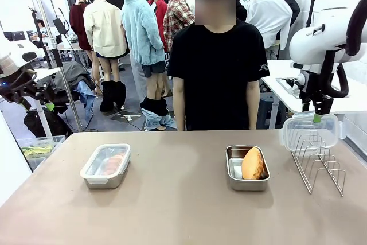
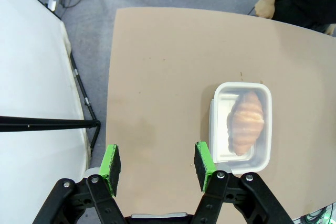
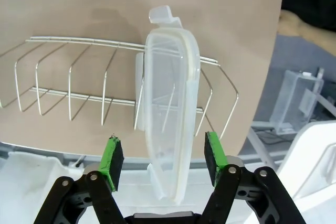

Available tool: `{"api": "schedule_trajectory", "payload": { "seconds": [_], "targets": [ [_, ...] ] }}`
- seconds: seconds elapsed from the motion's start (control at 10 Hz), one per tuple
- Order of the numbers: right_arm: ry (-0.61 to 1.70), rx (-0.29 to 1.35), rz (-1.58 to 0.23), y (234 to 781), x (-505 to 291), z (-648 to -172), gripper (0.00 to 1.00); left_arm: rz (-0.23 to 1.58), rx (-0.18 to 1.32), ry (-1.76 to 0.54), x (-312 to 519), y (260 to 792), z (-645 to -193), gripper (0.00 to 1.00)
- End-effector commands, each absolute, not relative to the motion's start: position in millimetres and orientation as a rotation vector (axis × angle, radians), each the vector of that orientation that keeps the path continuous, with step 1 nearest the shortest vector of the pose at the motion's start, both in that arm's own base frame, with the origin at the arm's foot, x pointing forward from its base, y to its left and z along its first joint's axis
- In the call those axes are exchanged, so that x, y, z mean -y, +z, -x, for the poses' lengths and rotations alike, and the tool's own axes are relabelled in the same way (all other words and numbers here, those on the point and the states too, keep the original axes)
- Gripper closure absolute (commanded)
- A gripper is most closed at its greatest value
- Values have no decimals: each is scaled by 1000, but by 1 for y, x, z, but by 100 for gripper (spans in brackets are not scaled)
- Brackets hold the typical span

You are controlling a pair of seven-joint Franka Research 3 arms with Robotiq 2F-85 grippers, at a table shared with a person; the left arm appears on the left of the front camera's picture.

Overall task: Place the bread in airtight containers.
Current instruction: Pick up one Airtight Container lid and hand it to the human.

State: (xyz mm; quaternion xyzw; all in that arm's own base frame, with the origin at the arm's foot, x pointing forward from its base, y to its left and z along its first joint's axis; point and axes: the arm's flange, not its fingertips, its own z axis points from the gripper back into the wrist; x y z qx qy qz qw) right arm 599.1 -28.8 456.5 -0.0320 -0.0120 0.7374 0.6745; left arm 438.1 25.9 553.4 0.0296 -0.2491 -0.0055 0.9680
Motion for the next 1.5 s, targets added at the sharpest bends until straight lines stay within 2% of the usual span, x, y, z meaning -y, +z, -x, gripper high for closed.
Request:
{"api": "schedule_trajectory", "payload": {
  "seconds": [0.0,0.6,0.7,0.8,1.1,1.4],
  "targets": [
    [1614,9,77,458,29,-610,22,-61,506,8,-26,554,-437,26],
    [1583,-5,90,431,32,-624,22,-61,506,8,-26,554,-437,26],
    [1592,-12,60,424,33,-629,28,-61,506,8,-26,554,-437,26],
    [1592,-11,59,424,33,-629,41,-61,506,8,-26,554,-437,26],
    [1588,-10,58,425,33,-629,99,-61,506,8,-26,554,-437,26],
    [1587,-13,53,427,34,-629,100,-61,506,8,-26,554,-437,26]
  ]
}}
